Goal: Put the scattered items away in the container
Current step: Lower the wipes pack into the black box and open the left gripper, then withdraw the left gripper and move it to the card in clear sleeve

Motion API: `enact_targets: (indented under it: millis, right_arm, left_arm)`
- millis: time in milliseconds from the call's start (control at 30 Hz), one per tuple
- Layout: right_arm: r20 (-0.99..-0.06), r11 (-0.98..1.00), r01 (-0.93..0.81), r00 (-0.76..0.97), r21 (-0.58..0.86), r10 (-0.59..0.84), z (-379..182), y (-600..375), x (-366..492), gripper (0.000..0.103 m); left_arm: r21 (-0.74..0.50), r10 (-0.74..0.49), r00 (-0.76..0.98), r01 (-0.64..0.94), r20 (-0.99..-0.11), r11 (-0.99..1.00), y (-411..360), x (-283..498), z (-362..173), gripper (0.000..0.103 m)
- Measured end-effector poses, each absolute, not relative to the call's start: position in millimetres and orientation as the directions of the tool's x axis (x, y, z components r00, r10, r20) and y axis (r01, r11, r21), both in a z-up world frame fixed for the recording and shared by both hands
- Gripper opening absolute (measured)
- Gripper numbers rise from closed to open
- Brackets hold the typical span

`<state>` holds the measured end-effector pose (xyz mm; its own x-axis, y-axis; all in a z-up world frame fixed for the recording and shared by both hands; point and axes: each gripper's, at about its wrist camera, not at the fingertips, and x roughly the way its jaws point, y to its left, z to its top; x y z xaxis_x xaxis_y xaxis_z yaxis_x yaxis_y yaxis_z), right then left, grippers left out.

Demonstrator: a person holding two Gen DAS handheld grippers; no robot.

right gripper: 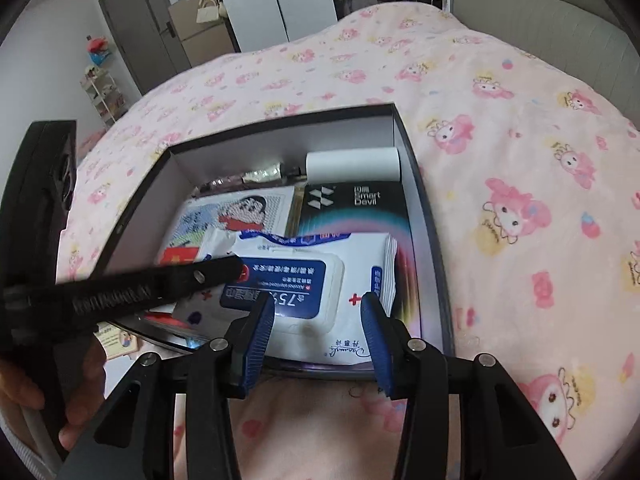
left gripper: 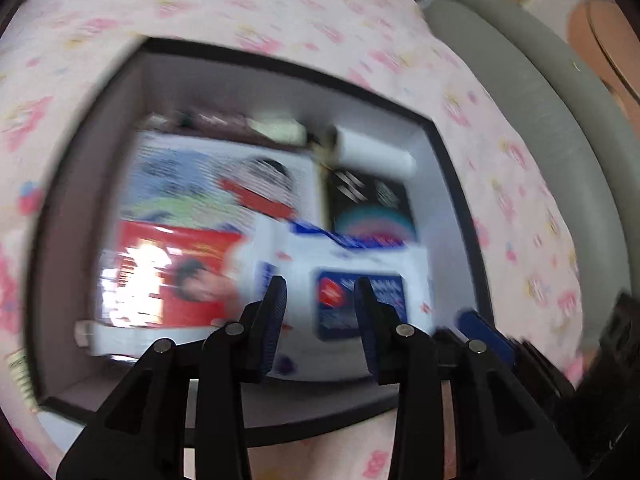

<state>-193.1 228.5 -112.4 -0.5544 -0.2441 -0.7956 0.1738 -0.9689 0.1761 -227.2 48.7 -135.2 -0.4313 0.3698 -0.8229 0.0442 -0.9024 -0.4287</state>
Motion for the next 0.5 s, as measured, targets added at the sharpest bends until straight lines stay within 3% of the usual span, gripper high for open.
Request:
enact_targets:
  millis: [67, 167, 500]
  right_arm:
    - [-0.8, -0.971, 0.179, -0.553, 0.159, -0.233, -113, 228, -195, 0.041]
    - [-0.817, -0.973, 0.175, -0.531, 0.152, -0.224, -121, 225, -201, 0.041]
    - [-0.817, -0.976, 0.157, -0.537, 0.15, -0.212, -113, 227, -187, 0.041]
  left_arm:
    - [-0.407, 0.33, -0.437, 0.093, -0.837, -0.909, 40, -227, -137, 0.034]
    - [-0.436, 0.38, -0.359, 0.084, -0.852, -0.896, 44, -232, -153, 0.034]
    - [-0.462, 0.435, -0.371, -0.017, -0.821, -0.887, 66, -222, -143, 0.038]
